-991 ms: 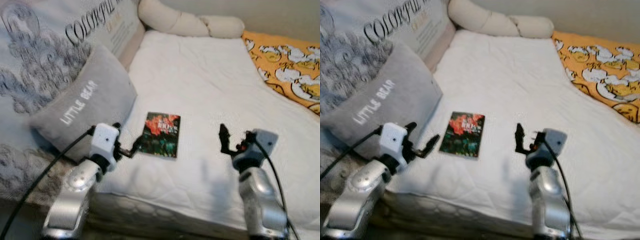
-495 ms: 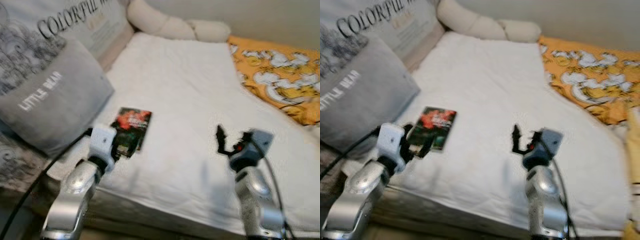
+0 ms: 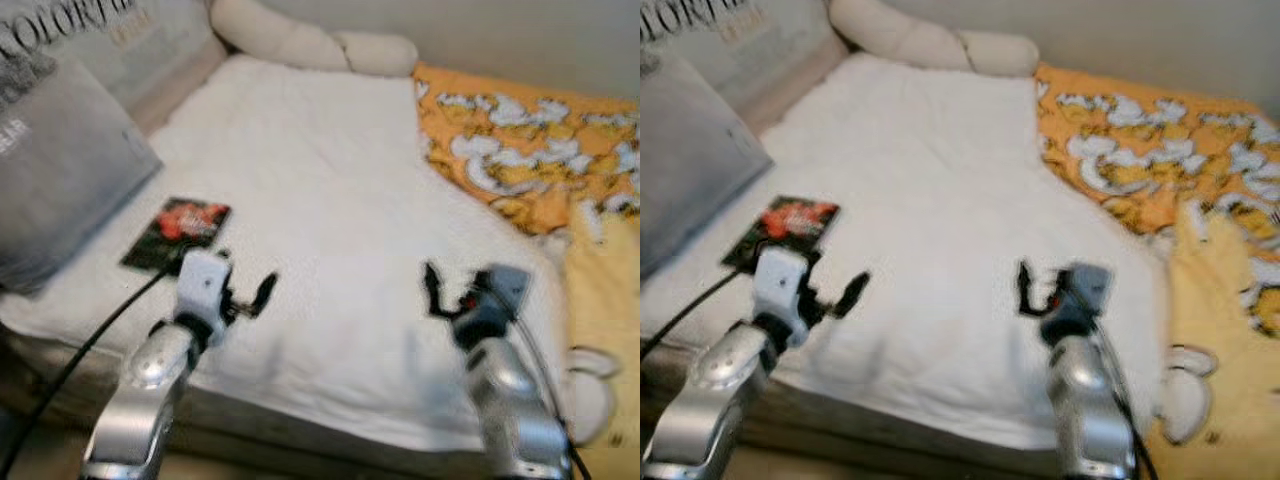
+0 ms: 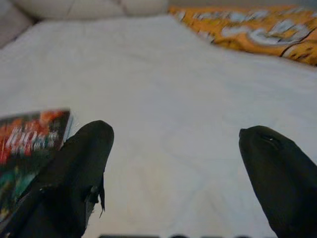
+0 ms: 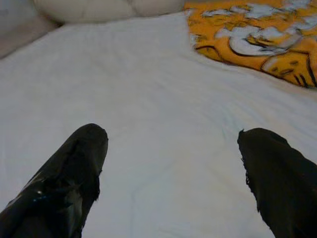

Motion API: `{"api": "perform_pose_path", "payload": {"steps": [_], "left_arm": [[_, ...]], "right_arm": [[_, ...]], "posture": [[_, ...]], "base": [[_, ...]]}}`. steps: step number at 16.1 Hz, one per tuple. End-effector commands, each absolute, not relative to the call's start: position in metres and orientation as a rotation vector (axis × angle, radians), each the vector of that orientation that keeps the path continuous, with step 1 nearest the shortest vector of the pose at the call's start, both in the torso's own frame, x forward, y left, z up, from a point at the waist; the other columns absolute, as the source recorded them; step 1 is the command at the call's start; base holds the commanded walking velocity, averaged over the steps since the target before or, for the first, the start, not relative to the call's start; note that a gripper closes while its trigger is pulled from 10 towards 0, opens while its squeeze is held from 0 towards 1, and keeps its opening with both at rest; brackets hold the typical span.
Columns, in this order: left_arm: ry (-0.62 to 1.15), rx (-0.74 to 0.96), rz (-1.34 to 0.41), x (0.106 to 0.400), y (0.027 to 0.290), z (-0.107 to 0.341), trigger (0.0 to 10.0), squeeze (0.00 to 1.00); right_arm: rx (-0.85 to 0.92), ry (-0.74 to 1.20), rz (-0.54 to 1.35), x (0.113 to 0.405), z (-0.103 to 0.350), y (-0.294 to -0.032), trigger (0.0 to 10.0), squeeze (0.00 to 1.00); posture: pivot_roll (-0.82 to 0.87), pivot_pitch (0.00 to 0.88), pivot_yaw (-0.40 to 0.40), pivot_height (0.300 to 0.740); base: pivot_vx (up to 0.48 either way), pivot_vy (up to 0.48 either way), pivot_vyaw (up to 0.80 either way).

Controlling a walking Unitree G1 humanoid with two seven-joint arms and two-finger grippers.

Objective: Clean up the room

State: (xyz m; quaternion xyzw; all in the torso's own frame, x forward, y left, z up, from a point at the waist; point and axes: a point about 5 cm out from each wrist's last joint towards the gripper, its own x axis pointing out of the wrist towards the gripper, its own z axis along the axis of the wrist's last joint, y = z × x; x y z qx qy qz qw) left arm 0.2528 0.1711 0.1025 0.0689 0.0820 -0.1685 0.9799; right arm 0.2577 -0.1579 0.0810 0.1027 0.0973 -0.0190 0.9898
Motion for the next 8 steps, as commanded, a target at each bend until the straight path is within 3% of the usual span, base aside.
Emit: {"api": "perform_pose_path", "payload": {"steps": [1, 6, 8], "left_arm": [[0.139, 0.150, -0.328, 0.2561, 0.1693, 0.1063, 10.0, 0.34], [0.138, 0.168, -0.307, 0.2585, 0.1712, 0.1055, 10.0, 0.34], [0.147, 0.178, -0.283, 0.2614, 0.1734, 0.1049, 10.0, 0.33]], "right_arm": [[0.150, 0.195, -0.080, 0.2604, 0.0848, -0.1664, 10.0, 1.00], [0.147, 0.201, -0.051, 0.2604, 0.0845, -0.1648, 10.0, 1.00], [0.140, 0.220, -0.063, 0.2600, 0.0818, -0.1658, 10.0, 1.00]], "posture": [[-0.06, 0.000, -0.045, 0.740], [-0.07, 0.000, -0.040, 0.740], [-0.07, 0.000, -0.038, 0.740]], "base": [[0.000, -0.480, 0.00], [0.000, -0.457, 0.00], [0.000, 0.000, 0.00]]}}
